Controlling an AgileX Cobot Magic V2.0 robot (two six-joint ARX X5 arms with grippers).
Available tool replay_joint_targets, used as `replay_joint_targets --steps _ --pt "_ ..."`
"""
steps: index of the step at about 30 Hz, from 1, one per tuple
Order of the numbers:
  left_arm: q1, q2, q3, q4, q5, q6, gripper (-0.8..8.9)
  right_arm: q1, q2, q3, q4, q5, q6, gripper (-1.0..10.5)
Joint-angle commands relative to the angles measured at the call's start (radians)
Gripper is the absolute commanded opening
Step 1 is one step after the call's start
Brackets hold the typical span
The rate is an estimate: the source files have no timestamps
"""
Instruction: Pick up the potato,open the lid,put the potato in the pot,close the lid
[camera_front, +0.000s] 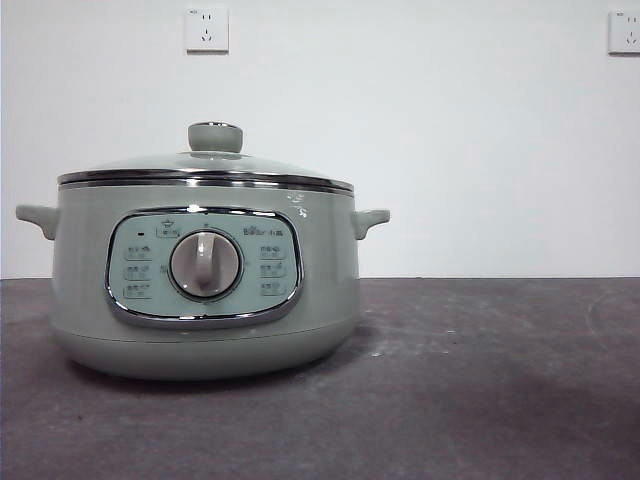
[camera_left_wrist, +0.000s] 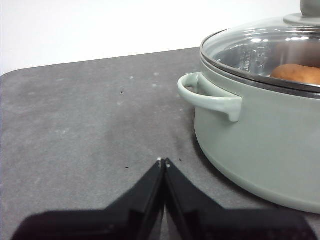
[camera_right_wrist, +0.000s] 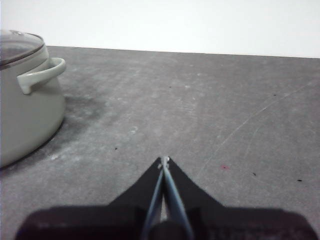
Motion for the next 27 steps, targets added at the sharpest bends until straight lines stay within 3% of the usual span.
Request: replay_joint_targets --steps 1,27 --pt "0.004 -0.003 -0.016 0.005 -0.002 -0.009 -0.04 0.000 -0.002 -0.011 -0.013 -0.001 0.043 0.0" --pt "0.004 -0.003 -0.016 0.005 -0.002 -0.009 -0.04 0.000 0.003 -0.011 -0.006 0.006 0.052 0.0"
